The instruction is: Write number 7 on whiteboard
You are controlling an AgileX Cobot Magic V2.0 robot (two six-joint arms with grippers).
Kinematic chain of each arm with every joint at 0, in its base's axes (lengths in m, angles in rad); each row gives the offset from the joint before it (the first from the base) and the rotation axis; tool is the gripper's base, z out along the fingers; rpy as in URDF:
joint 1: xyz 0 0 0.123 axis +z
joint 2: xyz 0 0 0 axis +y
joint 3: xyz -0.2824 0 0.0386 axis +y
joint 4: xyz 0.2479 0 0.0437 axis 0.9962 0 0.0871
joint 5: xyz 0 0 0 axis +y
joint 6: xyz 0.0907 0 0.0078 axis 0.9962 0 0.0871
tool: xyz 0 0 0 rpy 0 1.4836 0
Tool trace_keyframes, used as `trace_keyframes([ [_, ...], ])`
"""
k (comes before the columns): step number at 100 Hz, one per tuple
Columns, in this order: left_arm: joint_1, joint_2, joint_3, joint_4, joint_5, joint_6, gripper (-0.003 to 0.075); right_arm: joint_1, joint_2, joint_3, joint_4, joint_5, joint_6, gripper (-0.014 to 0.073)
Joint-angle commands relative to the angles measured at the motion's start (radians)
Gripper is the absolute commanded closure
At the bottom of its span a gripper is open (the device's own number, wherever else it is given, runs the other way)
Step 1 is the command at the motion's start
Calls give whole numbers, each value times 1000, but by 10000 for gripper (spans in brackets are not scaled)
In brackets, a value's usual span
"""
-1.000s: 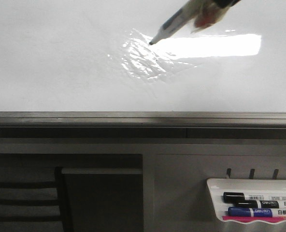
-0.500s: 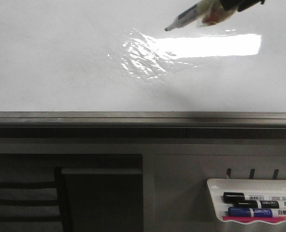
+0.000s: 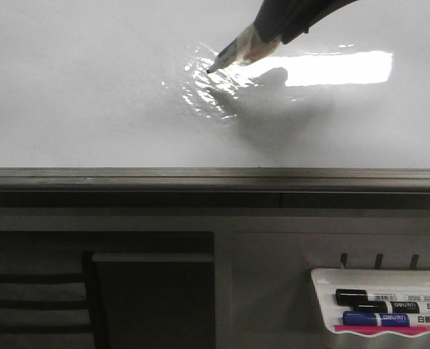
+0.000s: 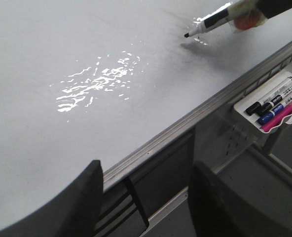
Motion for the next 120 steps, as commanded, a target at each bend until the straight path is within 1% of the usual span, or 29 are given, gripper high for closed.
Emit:
trace_keyframes([
  [1, 4, -5, -25, -35, -67, -11, 357, -5, -11, -37, 4, -83, 0, 647],
  [14, 4, -5, -25, -35, -67, -11, 357, -40, -4, -37, 4, -79, 9, 647],
  [19, 4, -5, -25, -35, -67, -11, 357, -64, -4, -37, -9, -53, 18, 647],
  [30, 4, -5, -25, -35, -71, -11, 357, -127, -15, -37, -86, 14, 79, 647],
  [44, 4, -5, -25, -35, -82, -11, 357, -162, -35, -37, -117, 84, 79, 647],
  [65, 4, -5, -25, -35, -85, -11, 357, -161, -33, -37, -121, 92, 79, 647],
  [73, 4, -5, -25, -35, -86, -11, 357, -159, -27, -34, -100, 94, 79, 647],
  [89, 2, -5, -25, -35, -84, -11, 357, -98, 17, -5, -95, 141, 77, 647],
  [97, 2, -1, -25, -35, -82, -11, 357, -63, 44, 18, -95, 141, 75, 647],
  [110, 2, -1, -25, -35, -74, -6, 357, -40, 44, 18, -95, 113, 75, 647],
  [120, 2, -1, -30, -42, -36, 44, 357, -22, 11, -2, -89, 109, 75, 647],
])
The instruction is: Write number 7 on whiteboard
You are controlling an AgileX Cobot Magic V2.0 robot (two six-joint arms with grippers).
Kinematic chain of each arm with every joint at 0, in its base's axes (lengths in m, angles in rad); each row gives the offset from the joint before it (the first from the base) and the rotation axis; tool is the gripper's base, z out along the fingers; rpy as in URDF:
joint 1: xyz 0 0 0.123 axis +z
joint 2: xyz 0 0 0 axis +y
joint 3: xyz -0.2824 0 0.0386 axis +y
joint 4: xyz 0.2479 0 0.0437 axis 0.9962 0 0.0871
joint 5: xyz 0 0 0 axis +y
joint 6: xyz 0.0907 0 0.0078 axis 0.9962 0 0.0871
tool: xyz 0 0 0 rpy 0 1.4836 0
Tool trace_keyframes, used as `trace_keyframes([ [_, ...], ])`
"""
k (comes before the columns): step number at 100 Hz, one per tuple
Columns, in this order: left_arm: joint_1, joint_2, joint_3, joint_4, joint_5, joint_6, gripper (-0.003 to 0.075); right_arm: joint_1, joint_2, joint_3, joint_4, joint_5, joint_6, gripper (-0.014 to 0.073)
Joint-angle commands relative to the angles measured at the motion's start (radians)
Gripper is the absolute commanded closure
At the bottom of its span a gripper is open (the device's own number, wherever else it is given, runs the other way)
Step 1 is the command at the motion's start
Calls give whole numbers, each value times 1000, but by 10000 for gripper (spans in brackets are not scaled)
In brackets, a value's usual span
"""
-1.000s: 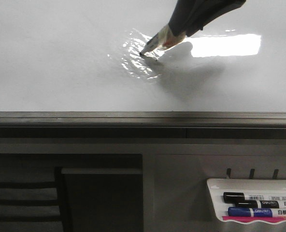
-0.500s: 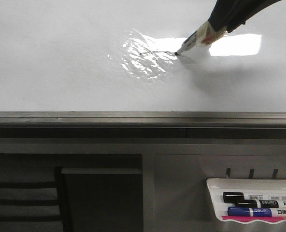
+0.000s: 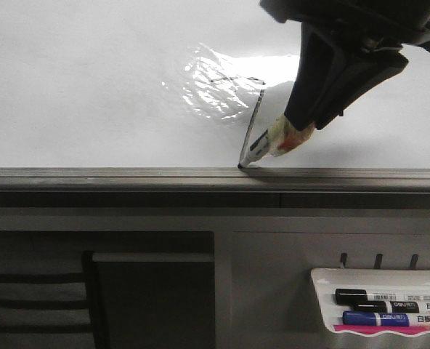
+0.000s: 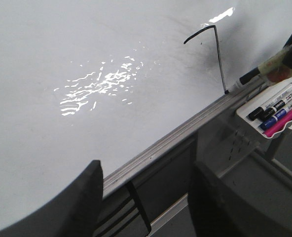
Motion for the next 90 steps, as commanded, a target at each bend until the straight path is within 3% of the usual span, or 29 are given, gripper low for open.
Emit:
trace_keyframes([
  [1, 2, -1, -33, -40, -11, 38, 357, 6, -48, -38, -57, -93, 8, 647],
  [21, 2, 67, -137, -144, 252, 195, 357, 56, -144, -107, -42, 31, -47, 647],
  [41, 0, 215, -245, -324, 426, 386, 357, 124, -260, -125, -30, 205, -388, 647],
  [54, -61, 300, -291, -393, 427, 503, 357, 152, -342, -125, -30, 209, -491, 647],
  [66, -167, 368, -361, -393, 384, 531, 357, 153, -387, -125, -30, 229, -580, 647],
  [90, -379, 502, -488, -329, 243, 566, 357, 153, -397, -125, -30, 287, -602, 647],
])
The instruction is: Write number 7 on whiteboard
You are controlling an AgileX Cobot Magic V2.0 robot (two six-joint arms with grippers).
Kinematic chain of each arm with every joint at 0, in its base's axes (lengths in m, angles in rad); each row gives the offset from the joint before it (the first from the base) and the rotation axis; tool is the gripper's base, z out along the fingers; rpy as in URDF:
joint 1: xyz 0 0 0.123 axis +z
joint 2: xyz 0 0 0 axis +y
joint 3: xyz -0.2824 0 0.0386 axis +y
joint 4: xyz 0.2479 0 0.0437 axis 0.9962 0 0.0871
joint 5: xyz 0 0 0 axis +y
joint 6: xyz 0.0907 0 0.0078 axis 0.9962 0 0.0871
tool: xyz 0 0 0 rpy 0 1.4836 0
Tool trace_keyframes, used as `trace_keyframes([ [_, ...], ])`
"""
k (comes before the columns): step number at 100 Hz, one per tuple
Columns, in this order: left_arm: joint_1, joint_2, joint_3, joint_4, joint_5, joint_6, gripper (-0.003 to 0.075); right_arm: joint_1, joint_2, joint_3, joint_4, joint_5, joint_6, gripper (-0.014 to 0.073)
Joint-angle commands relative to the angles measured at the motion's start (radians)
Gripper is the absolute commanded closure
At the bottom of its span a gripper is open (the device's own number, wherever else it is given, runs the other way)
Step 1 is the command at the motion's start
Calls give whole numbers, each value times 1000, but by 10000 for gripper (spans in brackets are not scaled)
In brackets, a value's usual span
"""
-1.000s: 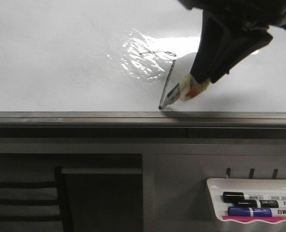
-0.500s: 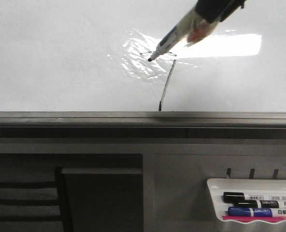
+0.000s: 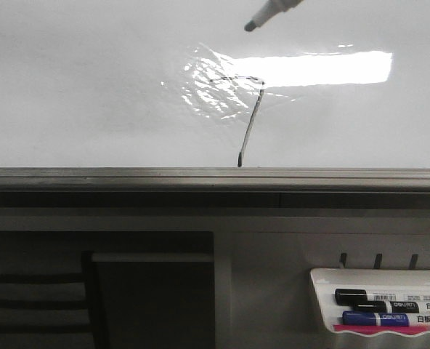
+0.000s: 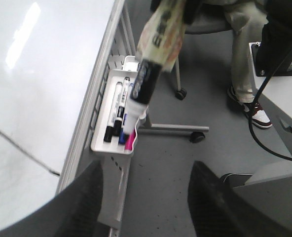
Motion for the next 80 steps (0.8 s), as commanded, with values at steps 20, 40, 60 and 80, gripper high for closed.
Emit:
trace_keyframes([
  [20, -147, 127, -133, -1, -136, 25, 356, -1, -16, -32, 7, -22, -17, 647],
  [40, -159, 192, -164, 2, -132, 25, 357, -1, -16, -32, 7, -22, -17, 647],
  [60, -159, 193, -164, 4, -121, 25, 408, -1, -16, -32, 7, -17, -17, 647],
  [80, -159, 193, -164, 4, -121, 25, 559, -1, -16, -32, 11, -20, -17, 647],
])
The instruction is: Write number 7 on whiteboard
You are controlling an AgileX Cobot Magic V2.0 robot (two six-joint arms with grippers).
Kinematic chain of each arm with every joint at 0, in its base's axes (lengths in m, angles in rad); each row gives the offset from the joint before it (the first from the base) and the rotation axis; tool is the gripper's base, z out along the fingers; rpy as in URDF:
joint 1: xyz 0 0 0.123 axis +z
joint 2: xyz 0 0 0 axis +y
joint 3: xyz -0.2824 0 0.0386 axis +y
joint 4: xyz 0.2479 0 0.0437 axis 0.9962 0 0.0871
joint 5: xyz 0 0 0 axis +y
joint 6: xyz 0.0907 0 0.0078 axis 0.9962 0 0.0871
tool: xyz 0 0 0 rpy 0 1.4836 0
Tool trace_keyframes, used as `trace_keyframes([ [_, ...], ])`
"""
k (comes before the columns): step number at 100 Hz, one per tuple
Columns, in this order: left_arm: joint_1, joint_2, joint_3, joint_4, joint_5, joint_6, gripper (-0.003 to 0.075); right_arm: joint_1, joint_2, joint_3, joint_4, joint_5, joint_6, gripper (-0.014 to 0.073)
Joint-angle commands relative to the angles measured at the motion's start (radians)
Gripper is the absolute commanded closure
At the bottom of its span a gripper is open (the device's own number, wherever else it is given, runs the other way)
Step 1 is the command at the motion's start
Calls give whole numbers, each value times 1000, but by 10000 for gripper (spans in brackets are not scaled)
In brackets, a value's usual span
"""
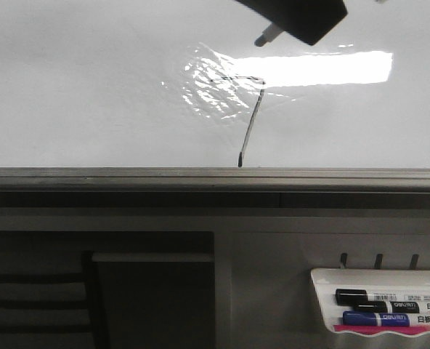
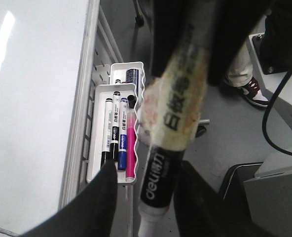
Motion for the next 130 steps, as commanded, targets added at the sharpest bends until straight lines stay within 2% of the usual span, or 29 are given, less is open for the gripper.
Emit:
trace_keyframes([
  [1, -8, -31, -35, -42, -26, -1, 568, -1, -16, -32, 11, -44, -10, 647],
  [26, -8, -31, -35, -49, -38, -1, 699, -1, -16, -32, 11, -31, -10, 645],
  [31, -8, -31, -35, -49, -46, -1, 722, -1, -16, -32, 11, -31, -10, 622],
  [38, -6, -31, -35, -49, -50, -1, 741, -1, -16, -32, 11, -29, -10, 536],
  [48, -6, -31, -35, -49, -54, -3, 741, -3, -16, -32, 9, -29, 9, 358],
  [58, -1, -33, -35, -20, -72, -24, 741, -5, -19, -32, -58, -17, 54, 238],
  [68, 33, -49, -35, 61, -99, -156, 741, -11, -40, -32, -200, -10, 184, 217],
  [81, 104, -77, -35, 237, -113, -443, 741, -27, -89, -32, -369, -10, 368, 217],
  [92, 182, -101, -12, 401, -113, -729, 741, -34, -122, -32, -425, -8, 428, 217],
  [99, 231, -121, 32, 482, -132, -864, 741, -34, -140, -32, -428, -6, 430, 217],
  [109, 298, -154, 120, 536, -202, -972, 741, -34, -160, -32, -428, 11, 433, 217],
  [130, 450, -208, 338, 536, -433, -1079, 741, -34, -167, 0, -435, 18, 433, 217],
])
